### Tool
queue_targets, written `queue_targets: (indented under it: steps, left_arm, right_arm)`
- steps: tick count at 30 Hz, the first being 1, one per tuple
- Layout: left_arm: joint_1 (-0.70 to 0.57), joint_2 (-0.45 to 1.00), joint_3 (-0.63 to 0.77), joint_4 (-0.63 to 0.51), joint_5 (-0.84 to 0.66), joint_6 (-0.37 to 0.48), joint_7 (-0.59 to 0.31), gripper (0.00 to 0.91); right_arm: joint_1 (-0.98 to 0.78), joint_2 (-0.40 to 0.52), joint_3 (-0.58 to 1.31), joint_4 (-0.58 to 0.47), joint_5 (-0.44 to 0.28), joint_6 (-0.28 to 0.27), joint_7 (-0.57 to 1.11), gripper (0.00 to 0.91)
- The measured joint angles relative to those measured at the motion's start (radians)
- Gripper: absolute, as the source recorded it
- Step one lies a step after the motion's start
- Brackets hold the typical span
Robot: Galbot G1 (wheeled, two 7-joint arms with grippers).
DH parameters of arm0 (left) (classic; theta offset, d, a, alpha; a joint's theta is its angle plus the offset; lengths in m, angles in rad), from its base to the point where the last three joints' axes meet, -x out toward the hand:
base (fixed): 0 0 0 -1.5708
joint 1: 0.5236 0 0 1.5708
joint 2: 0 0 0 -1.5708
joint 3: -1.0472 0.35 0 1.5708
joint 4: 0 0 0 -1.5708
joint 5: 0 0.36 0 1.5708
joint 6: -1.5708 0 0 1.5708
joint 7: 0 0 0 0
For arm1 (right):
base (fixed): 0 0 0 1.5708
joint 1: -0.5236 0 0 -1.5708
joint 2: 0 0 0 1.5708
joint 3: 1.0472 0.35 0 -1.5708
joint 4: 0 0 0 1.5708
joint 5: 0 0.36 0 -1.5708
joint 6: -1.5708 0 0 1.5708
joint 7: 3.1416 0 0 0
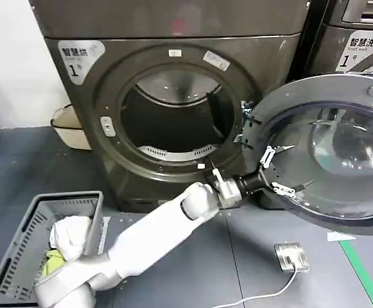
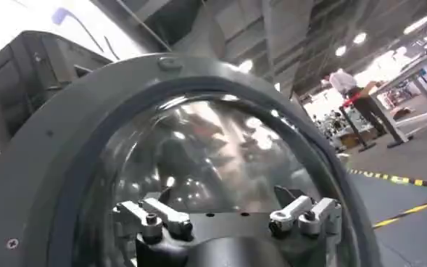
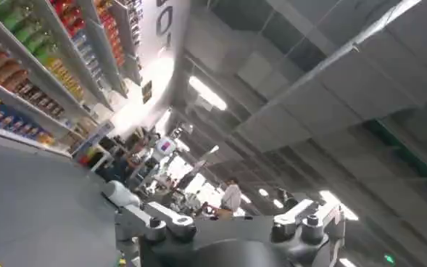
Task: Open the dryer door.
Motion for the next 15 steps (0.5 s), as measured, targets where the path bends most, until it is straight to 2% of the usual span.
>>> queue_targets:
  steps: [8, 12, 15]
  left_arm:
    - [0.039, 0.052, -0.003, -0.082, -0.005, 0.028, 0.004, 0.907]
    - [0.079, 0.127, -0.02, -0.178, -0.005, 0.05, 0.004, 0.907]
    - [0.123, 0.211, -0.039, -0.274, -0.015, 0.082, 0.004, 0.907]
  right_arm:
    - [0.004, -0.018, -0.015, 0.017, 0.005, -0.02, -0.017, 0.907]
    - [0.007, -0.017, -0.028, 0.036, 0.017, -0.025, -0.015, 0.907]
    - [0.007, -0.017, -0.042, 0.053, 0.037, -0.051, -0.008, 0.907]
